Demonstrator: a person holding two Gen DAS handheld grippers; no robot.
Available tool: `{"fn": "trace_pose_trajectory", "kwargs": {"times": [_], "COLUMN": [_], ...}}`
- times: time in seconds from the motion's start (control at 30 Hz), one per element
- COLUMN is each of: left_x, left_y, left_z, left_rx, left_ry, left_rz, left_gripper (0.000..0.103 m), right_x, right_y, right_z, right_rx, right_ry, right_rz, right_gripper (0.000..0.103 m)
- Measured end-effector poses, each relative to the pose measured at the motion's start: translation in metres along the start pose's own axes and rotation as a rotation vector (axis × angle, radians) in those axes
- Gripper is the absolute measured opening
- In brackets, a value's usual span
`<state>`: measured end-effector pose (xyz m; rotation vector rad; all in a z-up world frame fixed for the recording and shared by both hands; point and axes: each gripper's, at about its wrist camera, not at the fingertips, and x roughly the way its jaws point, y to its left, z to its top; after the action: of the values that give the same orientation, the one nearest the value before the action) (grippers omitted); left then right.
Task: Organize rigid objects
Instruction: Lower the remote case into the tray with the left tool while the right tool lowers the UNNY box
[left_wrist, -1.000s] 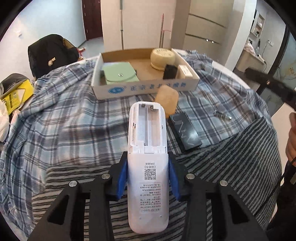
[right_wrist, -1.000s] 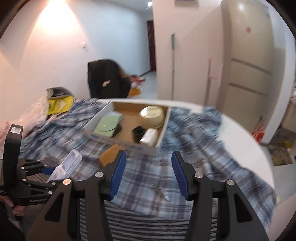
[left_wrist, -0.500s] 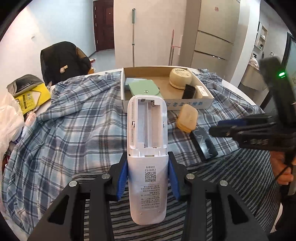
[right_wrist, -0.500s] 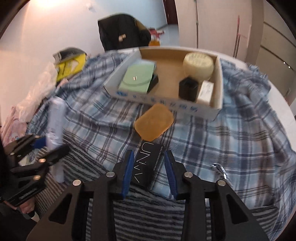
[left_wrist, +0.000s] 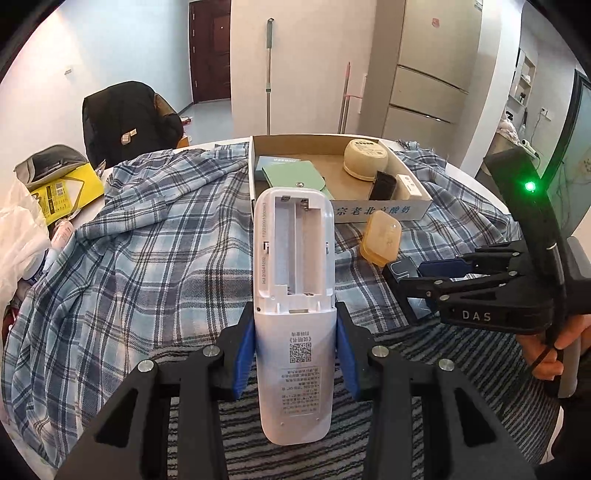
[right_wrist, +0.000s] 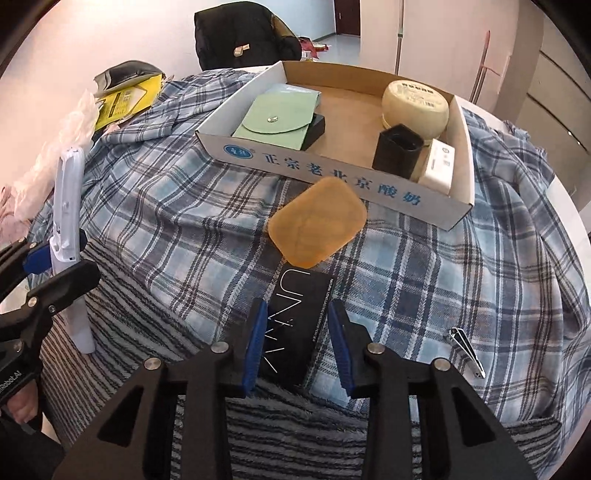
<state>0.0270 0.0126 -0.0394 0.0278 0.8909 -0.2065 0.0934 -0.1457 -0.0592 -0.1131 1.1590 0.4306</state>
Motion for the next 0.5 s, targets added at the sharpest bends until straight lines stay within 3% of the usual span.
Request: {"fn": "trace_pose_trajectory", "kwargs": {"times": [0.17, 0.27, 0.5], "left_x": [-0.002, -0.001, -0.004], "left_y": [-0.003, -0.003, -0.004], "left_z": [0.0, 0.0, 0.0], "left_rx": [0.006, 0.008, 0.021], "left_ry": [0.0, -0.004, -0.027], "left_rz": [-0.016, -0.007, 0.006], "left_gripper": [0.042, 0.042, 0.042], "right_x": [0.001, 0.001, -0.002], "right_y": [0.018, 0.022, 0.016], "right_z": [-0.006, -0.01, -0.012], "right_rx": [-0.093, -0.111, -0.13], "right_ry": [0.006, -0.011, -0.026], "right_rz": [-0.038, -0.088, -0.089], "right_gripper": [0.046, 0.039, 0.038]}}
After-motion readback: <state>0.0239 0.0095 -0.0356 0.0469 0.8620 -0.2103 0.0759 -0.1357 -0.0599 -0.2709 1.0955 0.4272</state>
